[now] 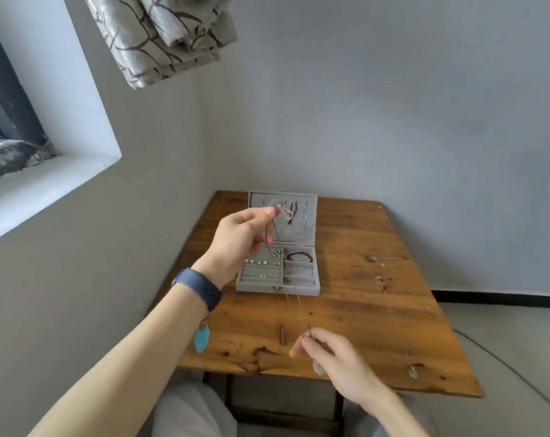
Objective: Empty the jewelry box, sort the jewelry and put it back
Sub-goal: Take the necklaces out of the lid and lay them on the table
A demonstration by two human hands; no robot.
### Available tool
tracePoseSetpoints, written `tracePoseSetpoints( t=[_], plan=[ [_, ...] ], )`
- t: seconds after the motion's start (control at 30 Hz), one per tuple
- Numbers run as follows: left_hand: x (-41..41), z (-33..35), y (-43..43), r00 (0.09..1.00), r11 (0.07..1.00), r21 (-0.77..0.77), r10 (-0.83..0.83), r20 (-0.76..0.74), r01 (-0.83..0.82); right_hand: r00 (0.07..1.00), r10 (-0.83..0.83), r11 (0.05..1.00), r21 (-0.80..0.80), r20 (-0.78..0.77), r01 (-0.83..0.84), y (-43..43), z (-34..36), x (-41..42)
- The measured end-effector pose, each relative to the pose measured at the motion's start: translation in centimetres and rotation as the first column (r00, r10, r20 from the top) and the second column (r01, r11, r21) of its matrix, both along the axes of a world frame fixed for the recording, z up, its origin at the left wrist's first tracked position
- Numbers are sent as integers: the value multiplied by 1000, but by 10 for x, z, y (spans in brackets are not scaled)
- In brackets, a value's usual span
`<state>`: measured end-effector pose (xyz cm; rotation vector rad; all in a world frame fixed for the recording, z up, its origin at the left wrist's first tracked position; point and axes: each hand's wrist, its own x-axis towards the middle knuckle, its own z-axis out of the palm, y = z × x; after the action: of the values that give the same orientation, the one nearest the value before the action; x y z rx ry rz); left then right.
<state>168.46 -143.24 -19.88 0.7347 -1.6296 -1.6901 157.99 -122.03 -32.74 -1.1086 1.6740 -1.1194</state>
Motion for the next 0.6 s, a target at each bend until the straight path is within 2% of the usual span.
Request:
tracePoseSetpoints(
  t=[0.27,0.37,0.47,0.6],
  plan=[
    [-12,-49,-13,990,984,171,22,142,-46,957,-256,967,51,136,251,53,-41,6],
    [-24,-68,-13,988,967,253,-1,154,-39,945,-293,955,85,143,284,65,-52,9],
    [-38,-81,-12,991,912,403,20,133,-72,933,-320,947,75,163,312,74,-59,11],
    [-51,-93,-17,991,863,498,27,130,-89,909,-321,947,58,265,317,85,-63,11]
  ],
)
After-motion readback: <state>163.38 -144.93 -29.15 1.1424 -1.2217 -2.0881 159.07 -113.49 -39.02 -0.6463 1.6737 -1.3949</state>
